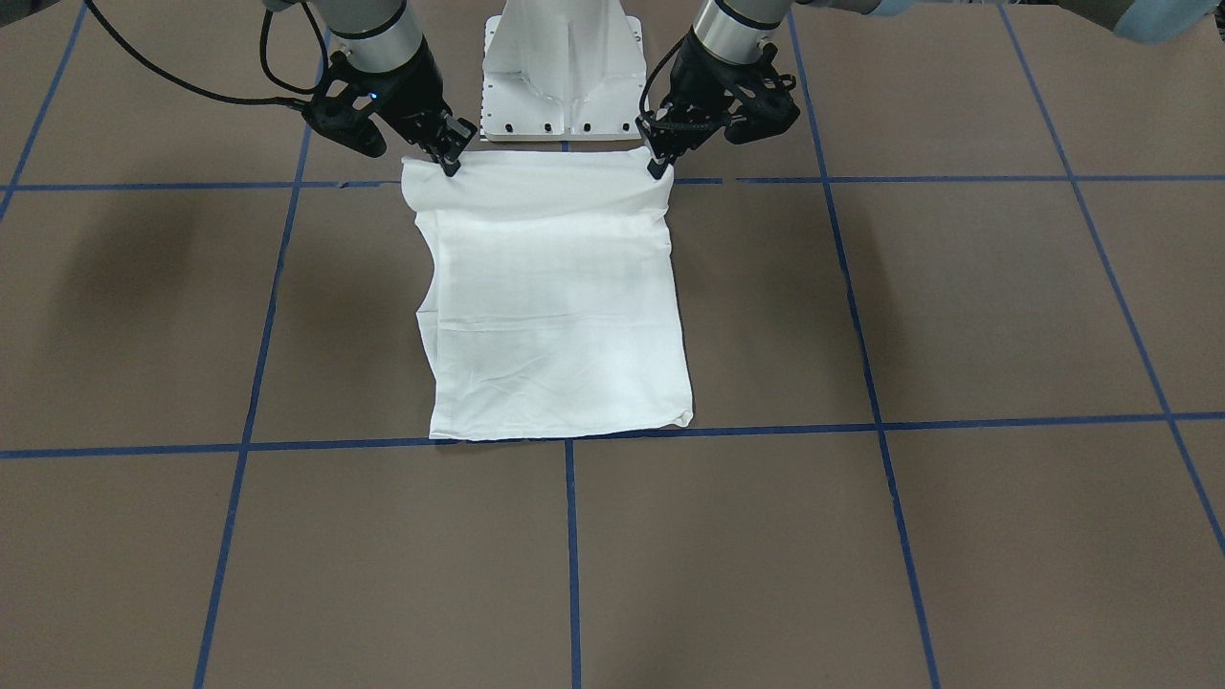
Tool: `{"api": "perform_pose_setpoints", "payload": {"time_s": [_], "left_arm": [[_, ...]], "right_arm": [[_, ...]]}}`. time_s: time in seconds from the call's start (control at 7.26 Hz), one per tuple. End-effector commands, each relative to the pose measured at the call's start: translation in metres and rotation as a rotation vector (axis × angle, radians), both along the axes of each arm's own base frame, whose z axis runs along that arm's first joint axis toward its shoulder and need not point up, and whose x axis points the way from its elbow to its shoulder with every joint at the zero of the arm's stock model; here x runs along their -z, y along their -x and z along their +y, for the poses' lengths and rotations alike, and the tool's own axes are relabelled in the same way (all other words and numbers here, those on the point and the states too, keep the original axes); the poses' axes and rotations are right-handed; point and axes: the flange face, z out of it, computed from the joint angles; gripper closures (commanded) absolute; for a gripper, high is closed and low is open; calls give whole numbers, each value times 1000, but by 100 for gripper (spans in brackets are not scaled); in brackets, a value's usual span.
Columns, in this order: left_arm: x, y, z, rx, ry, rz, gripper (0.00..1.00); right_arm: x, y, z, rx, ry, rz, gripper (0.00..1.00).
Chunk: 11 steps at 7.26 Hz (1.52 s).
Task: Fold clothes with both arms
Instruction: 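Lift the near end with both grippers and fold it toward the far end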
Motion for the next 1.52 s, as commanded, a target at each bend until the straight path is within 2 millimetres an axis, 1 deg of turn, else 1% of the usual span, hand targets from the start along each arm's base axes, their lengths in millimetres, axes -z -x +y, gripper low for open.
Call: {"api": "perform_pose_setpoints", "payload": {"time_s": [0.0,0.14,0.28,0.41,0.55,0.69,0.83,0.96,1.1,1.24,1.38], "left_arm": [[0,-14,-56,60,-7,-39,100],[-3,-21,-69,59,-22,-57,100],[-6,-19,-78,66,-32,-67,100],[-7,-15,-85,75,-38,-73,100],[-8,-12,-90,79,-45,-76,100],[-17,-19,-96,81,-43,-79,100],[-29,-30,-102,79,-43,-79,100],[-46,-44,-112,80,-48,-71,100],[-58,-51,-120,84,-50,-69,100],[-56,-48,-127,97,-52,-65,100],[-52,-51,-136,104,-51,-67,100]], "right_arm": [[8,1,-71,-77,-18,27,100],[12,2,-102,-99,-33,39,100],[19,7,-125,-113,-34,48,100],[22,19,-142,-120,-22,65,100],[20,33,-155,-112,-17,90,100],[7,47,-167,-96,-17,108,100],[-2,58,-178,-103,-40,70,100],[-13,66,-183,-99,-38,77,100],[-21,71,-185,-95,-28,93,100],[-22,75,-187,-94,-23,99,100],[-23,76,-188,-94,-21,102,100]]}}
